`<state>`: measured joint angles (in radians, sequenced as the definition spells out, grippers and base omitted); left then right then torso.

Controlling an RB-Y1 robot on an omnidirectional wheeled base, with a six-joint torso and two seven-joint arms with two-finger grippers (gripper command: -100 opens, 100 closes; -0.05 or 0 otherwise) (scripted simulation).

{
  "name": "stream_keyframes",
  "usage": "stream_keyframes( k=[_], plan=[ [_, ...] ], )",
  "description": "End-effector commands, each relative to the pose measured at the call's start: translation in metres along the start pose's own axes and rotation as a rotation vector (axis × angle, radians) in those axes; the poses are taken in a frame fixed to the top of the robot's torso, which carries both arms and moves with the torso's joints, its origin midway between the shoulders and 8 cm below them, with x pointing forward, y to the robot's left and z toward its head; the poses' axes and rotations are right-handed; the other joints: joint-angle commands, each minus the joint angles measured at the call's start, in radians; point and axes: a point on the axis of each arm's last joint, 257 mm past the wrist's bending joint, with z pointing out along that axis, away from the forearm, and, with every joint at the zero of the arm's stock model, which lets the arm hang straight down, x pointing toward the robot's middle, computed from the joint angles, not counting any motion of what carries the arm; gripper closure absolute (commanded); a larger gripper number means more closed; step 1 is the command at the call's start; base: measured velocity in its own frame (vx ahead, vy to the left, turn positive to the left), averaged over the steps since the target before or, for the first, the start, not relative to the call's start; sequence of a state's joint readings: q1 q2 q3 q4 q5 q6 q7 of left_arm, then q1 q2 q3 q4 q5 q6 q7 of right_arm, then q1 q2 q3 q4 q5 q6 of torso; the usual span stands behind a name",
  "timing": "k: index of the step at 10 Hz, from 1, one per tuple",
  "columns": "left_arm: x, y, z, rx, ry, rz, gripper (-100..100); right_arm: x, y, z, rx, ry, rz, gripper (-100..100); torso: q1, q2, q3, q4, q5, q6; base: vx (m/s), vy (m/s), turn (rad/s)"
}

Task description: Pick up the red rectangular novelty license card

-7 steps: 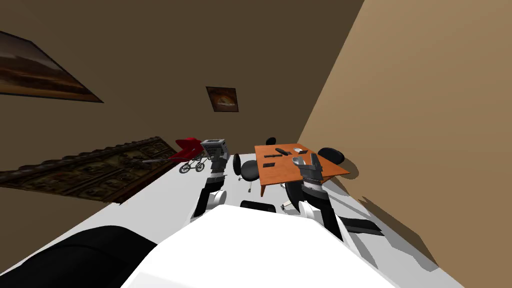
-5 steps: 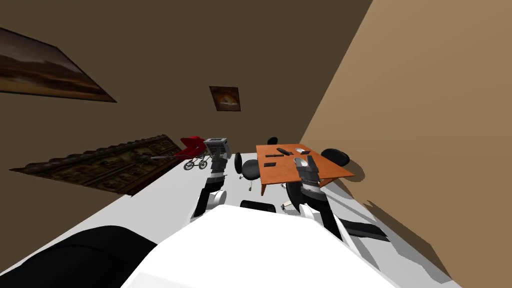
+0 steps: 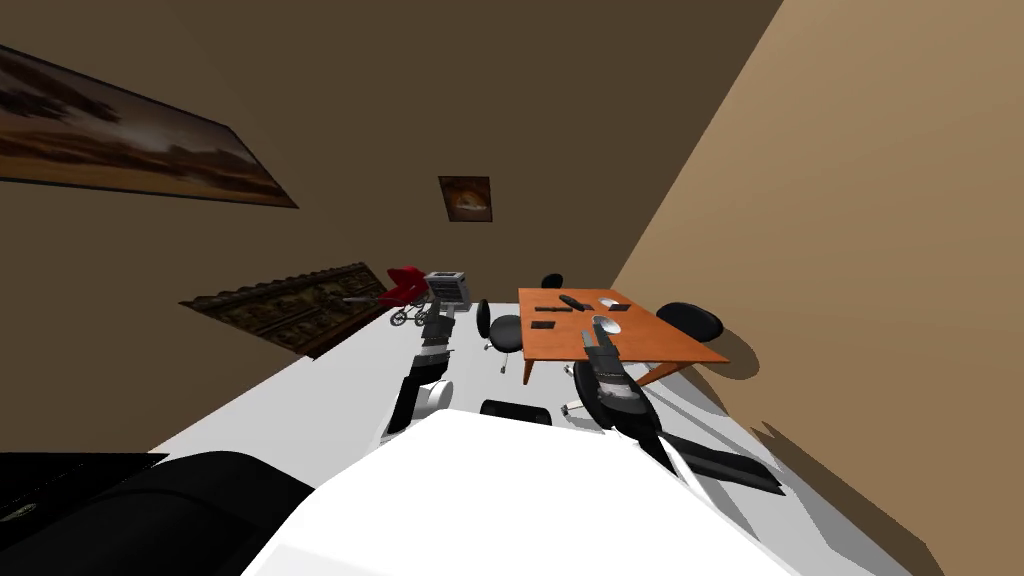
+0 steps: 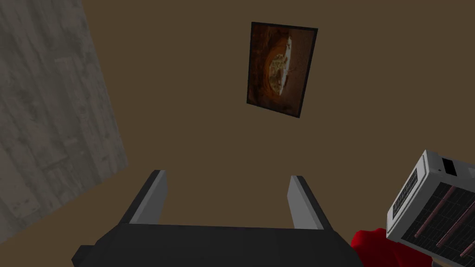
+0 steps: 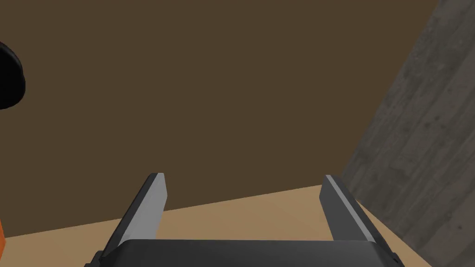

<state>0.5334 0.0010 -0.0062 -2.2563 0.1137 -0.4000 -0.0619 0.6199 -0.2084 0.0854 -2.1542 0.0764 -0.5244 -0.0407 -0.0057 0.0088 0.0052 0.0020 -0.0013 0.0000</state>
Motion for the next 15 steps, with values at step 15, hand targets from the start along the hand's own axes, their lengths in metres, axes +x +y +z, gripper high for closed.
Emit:
stream_keyframes(
  k=[15],
  plan=[
    [0.0,0.0,0.0,0.0,0.0,0.0,0,0.095,-0.14,-0.241,0.444,0.599,-0.26,-100,0.002,-0.007,-0.004,-0.001,0.001,0.0,-0.089,-0.027,0.257]
  ],
)
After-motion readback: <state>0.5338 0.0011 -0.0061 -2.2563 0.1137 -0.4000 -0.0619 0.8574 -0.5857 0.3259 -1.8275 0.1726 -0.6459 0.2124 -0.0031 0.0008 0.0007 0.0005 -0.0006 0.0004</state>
